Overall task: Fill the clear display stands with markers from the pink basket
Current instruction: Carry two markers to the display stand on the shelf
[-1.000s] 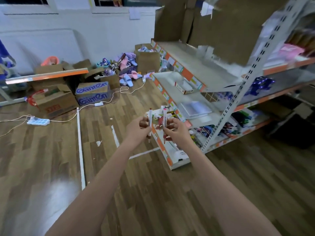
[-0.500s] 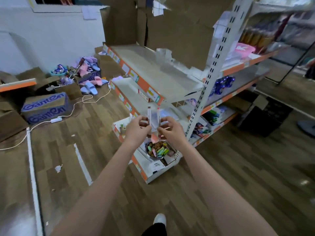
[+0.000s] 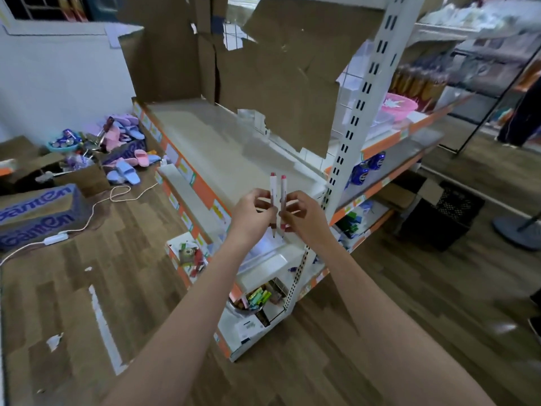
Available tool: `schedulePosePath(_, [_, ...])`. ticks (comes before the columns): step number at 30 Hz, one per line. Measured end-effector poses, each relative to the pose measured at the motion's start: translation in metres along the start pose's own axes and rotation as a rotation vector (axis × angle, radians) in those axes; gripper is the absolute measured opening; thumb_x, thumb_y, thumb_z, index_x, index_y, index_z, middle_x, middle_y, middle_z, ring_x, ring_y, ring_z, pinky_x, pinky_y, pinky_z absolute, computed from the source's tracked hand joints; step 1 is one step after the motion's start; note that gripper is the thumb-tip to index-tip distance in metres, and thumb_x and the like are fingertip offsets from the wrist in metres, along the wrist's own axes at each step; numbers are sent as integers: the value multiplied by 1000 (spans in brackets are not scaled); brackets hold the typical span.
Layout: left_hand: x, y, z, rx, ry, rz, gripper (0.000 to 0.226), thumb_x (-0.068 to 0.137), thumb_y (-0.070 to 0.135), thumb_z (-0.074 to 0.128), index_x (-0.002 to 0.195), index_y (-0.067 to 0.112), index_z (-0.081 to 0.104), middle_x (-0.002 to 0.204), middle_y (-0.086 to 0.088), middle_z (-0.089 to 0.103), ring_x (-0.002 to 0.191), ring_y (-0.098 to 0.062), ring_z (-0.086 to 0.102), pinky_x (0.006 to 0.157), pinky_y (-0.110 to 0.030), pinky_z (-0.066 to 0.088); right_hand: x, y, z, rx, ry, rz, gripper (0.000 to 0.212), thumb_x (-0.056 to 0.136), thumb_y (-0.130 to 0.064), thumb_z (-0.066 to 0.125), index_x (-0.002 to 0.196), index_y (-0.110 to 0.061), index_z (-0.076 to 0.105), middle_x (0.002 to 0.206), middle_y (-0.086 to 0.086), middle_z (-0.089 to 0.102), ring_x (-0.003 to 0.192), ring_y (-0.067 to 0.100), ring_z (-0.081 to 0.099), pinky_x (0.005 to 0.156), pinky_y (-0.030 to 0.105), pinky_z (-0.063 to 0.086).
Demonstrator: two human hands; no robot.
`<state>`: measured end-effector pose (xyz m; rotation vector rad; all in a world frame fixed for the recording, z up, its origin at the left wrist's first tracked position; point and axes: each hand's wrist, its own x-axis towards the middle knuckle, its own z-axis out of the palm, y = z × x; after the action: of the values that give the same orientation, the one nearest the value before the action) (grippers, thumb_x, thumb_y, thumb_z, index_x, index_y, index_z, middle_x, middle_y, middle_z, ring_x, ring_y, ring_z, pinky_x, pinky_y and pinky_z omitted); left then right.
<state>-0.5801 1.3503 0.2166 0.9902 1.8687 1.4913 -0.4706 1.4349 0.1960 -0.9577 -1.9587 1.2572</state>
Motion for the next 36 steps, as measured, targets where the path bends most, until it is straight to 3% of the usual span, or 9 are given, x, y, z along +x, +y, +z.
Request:
schedulePosePath(5, [24, -4, 13, 38, 34, -36, 20, 84, 3, 62, 99, 16, 59, 85, -4, 67, 73, -20, 67, 74, -37, 57, 22, 11, -8, 54, -26, 9, 17, 88, 5, 60, 103, -3, 57, 79, 10, 67, 61, 18, 66, 58, 27, 59])
schedulePosePath(9, [34, -5, 30, 77, 64, -27, 19, 84, 5, 63, 98, 17, 59, 82, 1, 67, 65, -9, 66, 71, -31, 57, 37, 23, -22, 114, -55, -7, 16, 88, 5, 60, 101, -3, 57, 82, 16, 67, 66, 26, 66, 63, 37, 61])
schedulePosePath(14, [46, 0, 63, 161, 167, 0, 17, 83, 10, 65, 95, 20, 60, 76, 12, 63, 58, 5, 60, 57, -8, 46, 60, 40, -52, 142, -119, -37, 15, 89, 1, 61, 95, -11, 58, 79, 8, 66, 63, 20, 66, 65, 38, 61])
schedulePosePath(19, [53, 8, 116, 101, 249, -8, 17, 84, 5, 63, 99, 12, 63, 83, 0, 67, 68, -9, 64, 61, -15, 53, 80, 57, -98, 95, -202, -105, 10, 90, -4, 62, 98, -9, 59, 78, 2, 66, 60, 12, 65, 61, 27, 58])
schedulePosePath(23, [61, 18, 166, 73, 305, -25, 13, 83, 8, 67, 93, 15, 62, 86, -2, 67, 78, -22, 67, 77, -40, 57, 96, 80, -148, 73, -281, -142, 9, 90, -4, 61, 96, -11, 58, 77, 1, 65, 62, 9, 65, 64, 31, 60])
schedulePosePath(26, [68, 31, 205, 80, 359, -19, 16, 84, 8, 66, 99, 12, 63, 90, -2, 68, 74, -11, 65, 71, -28, 58, 113, 96, -187, 97, -362, -148, 10, 90, -4, 62, 93, -13, 59, 83, 7, 65, 68, 18, 67, 66, 35, 60])
schedulePosePath(31, [82, 45, 262, 67, 312, -33, 17, 86, 7, 63, 99, 18, 61, 88, 1, 66, 81, -18, 66, 74, -40, 58, 135, 120, -242, 140, -386, -144, 8, 89, -2, 61, 93, -8, 59, 81, 12, 66, 68, 19, 66, 64, 30, 58])
schedulePosePath(36, [105, 62, 311, 45, 288, -22, 16, 89, 5, 61, 101, 16, 60, 93, -5, 65, 83, -17, 63, 62, -22, 57, 159, 134, -285, 157, -370, -158, 15, 89, -4, 62, 89, -19, 61, 74, 4, 66, 64, 17, 65, 64, 33, 58])
